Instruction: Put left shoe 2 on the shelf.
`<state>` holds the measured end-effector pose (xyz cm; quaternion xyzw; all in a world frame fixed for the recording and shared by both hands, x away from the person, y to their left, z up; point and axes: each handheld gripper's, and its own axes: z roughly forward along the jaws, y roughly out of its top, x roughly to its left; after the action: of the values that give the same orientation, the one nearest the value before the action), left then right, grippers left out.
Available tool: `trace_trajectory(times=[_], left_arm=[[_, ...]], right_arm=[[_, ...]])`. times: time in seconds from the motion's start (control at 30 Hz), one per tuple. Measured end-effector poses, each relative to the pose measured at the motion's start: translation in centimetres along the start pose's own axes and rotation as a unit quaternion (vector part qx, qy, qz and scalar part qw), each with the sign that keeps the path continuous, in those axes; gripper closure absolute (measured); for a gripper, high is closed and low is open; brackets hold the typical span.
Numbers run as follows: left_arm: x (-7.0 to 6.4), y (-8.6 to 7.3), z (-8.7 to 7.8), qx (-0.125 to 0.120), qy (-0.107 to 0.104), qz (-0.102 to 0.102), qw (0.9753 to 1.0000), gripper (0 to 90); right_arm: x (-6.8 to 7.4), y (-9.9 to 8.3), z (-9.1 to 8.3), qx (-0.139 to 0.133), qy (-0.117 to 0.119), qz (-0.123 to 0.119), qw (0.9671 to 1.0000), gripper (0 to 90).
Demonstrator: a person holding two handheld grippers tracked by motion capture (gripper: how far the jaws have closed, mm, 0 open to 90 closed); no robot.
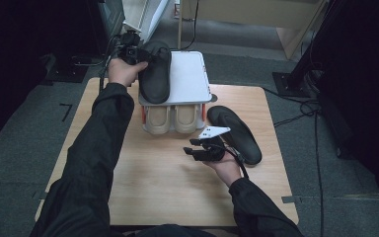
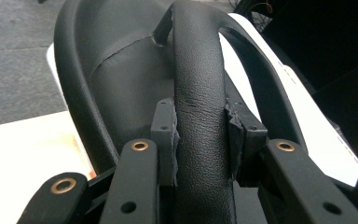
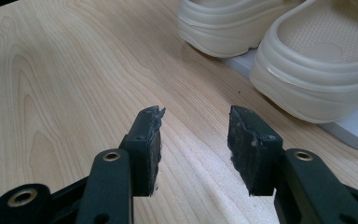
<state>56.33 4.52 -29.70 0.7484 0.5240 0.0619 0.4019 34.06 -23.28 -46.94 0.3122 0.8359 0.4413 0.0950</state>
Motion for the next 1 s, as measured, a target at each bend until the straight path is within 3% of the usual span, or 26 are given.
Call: trace_trajectory(times=[0.2,0.37,0.83,1.0], left_arm=[[-0.4,0.1,1.3,0.002,-0.014,-0.010,0.9999,67.9],[-0.3,-0.1,2.1,0.017,-0.006,-0.005,0.9998,67.8],[0.4,-0.4,2.3,0.020,0.007,0.002,0.9998,66.9],[0.5,-0.7,1.9,0.018,0.002,0.012,0.9998,56.7]], right_arm=[[0.0,0.0,0.2,0.002,0.000,-0.001,1.0000,54.8],[-0.1,0.0,0.1,0.001,0.000,0.003,1.0000,54.8],[-0.2,0.1,0.1,-0.002,0.000,0.005,1.0000,54.9],[-0.5,0.2,-0.1,-0.001,0.004,0.015,0.9999,55.2]])
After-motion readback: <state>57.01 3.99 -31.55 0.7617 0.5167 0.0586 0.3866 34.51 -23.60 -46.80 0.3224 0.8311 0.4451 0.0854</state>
